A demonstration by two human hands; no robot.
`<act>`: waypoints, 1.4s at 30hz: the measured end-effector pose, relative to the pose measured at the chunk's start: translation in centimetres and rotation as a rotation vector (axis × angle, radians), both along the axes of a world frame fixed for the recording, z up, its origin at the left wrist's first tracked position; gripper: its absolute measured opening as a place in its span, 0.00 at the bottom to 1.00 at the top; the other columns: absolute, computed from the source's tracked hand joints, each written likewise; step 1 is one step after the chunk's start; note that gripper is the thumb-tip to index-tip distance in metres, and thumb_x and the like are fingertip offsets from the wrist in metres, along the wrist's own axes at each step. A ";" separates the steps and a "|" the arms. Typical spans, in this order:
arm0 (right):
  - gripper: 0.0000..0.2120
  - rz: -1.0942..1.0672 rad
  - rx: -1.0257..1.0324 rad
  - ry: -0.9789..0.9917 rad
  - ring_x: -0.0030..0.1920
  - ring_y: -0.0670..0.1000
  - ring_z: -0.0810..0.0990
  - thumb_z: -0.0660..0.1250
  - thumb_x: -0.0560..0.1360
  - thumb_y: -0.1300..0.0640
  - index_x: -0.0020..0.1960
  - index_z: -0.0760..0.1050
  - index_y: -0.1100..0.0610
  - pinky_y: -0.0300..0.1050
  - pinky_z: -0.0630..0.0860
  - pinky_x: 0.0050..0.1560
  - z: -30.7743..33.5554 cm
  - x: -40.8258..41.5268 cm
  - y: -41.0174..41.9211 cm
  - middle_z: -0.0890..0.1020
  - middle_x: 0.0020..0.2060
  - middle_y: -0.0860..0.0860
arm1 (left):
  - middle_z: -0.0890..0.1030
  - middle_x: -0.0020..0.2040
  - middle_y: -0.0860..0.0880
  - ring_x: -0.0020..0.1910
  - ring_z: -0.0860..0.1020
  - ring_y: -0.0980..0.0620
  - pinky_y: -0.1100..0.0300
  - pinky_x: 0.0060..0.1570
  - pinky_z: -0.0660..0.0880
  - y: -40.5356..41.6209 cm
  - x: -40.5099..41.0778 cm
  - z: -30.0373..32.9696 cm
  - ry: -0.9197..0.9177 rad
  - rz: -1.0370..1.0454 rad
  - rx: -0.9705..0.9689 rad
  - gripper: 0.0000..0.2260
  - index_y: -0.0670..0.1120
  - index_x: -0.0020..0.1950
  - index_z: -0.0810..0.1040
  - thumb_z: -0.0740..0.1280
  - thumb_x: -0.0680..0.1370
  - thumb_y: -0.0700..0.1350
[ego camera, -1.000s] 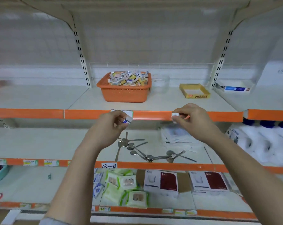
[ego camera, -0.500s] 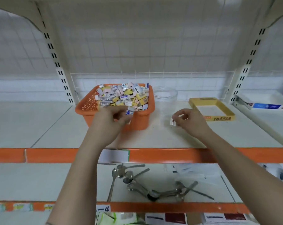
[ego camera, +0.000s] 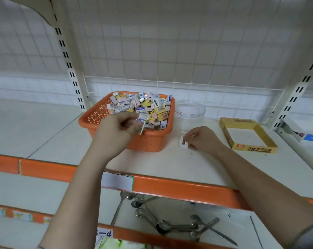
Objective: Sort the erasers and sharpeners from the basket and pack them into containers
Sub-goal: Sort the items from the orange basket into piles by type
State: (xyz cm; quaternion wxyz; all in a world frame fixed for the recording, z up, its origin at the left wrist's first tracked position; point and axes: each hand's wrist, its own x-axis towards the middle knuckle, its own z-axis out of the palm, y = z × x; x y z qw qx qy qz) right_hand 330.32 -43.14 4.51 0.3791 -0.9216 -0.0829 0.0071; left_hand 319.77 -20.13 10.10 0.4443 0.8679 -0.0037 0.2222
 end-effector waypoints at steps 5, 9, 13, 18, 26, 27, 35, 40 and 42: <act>0.12 0.062 -0.044 0.018 0.23 0.39 0.75 0.67 0.75 0.56 0.33 0.79 0.53 0.28 0.71 0.34 -0.4 0.4 -0.6 0.80 0.27 0.49 | 0.82 0.39 0.50 0.36 0.78 0.58 0.77 0.39 0.71 -1.3 -0.2 0.3 0.003 0.015 -0.038 0.06 0.46 0.49 0.79 0.71 0.73 0.41; 0.14 0.031 -0.071 -0.019 0.25 0.40 0.75 0.64 0.77 0.57 0.33 0.78 0.54 0.34 0.73 0.37 0.3 0.2 -2.8 0.79 0.27 0.49 | 0.82 0.38 0.45 0.36 0.78 0.57 0.73 0.38 0.73 -3.2 -0.4 0.6 0.002 -0.017 -0.102 0.06 0.46 0.47 0.79 0.72 0.72 0.41; 0.08 -0.073 -0.044 -0.095 0.36 0.50 0.81 0.64 0.76 0.57 0.43 0.81 0.55 0.42 0.75 0.36 1.8 -0.7 -7.1 0.82 0.36 0.52 | 0.80 0.36 0.53 0.33 0.75 0.62 0.74 0.36 0.71 -6.2 -0.1 0.9 -0.055 -0.051 -0.105 0.07 0.48 0.48 0.79 0.73 0.72 0.42; 0.08 -0.273 -0.172 -0.243 0.37 0.48 0.76 0.63 0.77 0.54 0.48 0.81 0.53 0.40 0.69 0.37 3.0 -3.1 -13.7 0.80 0.38 0.49 | 0.79 0.37 0.59 0.33 0.75 0.66 0.77 0.37 0.70 -12.8 1.0 0.6 -0.046 -0.166 -0.096 0.11 0.45 0.56 0.81 0.71 0.73 0.42; 0.14 -0.502 -0.321 -0.151 0.54 0.56 0.78 0.60 0.77 0.56 0.60 0.78 0.53 0.45 0.72 0.50 1.8 -8.0 -25.8 0.81 0.55 0.55 | 0.83 0.39 0.46 0.39 0.77 0.57 0.68 0.44 0.72 -26.0 5.2 -2.1 0.131 -0.442 -0.110 0.05 0.47 0.49 0.82 0.72 0.73 0.42; 0.15 -0.508 -0.300 -0.161 0.57 0.55 0.77 0.60 0.77 0.57 0.62 0.77 0.54 0.45 0.71 0.54 1.5 -8.7 -27.3 0.81 0.56 0.54 | 0.82 0.39 0.46 0.40 0.77 0.56 0.65 0.45 0.72 -27.9 5.6 -2.3 0.150 -0.470 -0.098 0.06 0.46 0.50 0.83 0.72 0.73 0.43; 0.13 -0.511 -0.272 -0.316 0.51 0.56 0.80 0.64 0.75 0.61 0.58 0.79 0.58 0.46 0.73 0.54 0.6 -12.1 -36.4 0.83 0.48 0.57 | 0.81 0.41 0.45 0.40 0.76 0.54 0.68 0.39 0.68 -41.5 7.9 -2.6 0.218 -0.687 0.027 0.09 0.41 0.51 0.83 0.70 0.74 0.44; 0.11 -0.524 -0.240 -0.506 0.41 0.51 0.77 0.63 0.77 0.60 0.57 0.79 0.57 0.43 0.72 0.45 0.4 -13.2 -38.7 0.82 0.45 0.54 | 0.84 0.46 0.43 0.36 0.78 0.57 0.62 0.48 0.76 -45.9 8.6 -4.1 0.252 -0.747 0.114 0.07 0.40 0.49 0.84 0.70 0.74 0.41; 0.11 -0.492 -0.230 -0.537 0.40 0.51 0.77 0.63 0.77 0.60 0.57 0.79 0.56 0.45 0.74 0.46 0.0 -13.5 -39.5 0.82 0.45 0.53 | 0.83 0.49 0.45 0.36 0.75 0.61 0.74 0.41 0.70 -46.4 8.8 -4.8 0.227 -0.758 0.203 0.09 0.41 0.52 0.83 0.70 0.75 0.42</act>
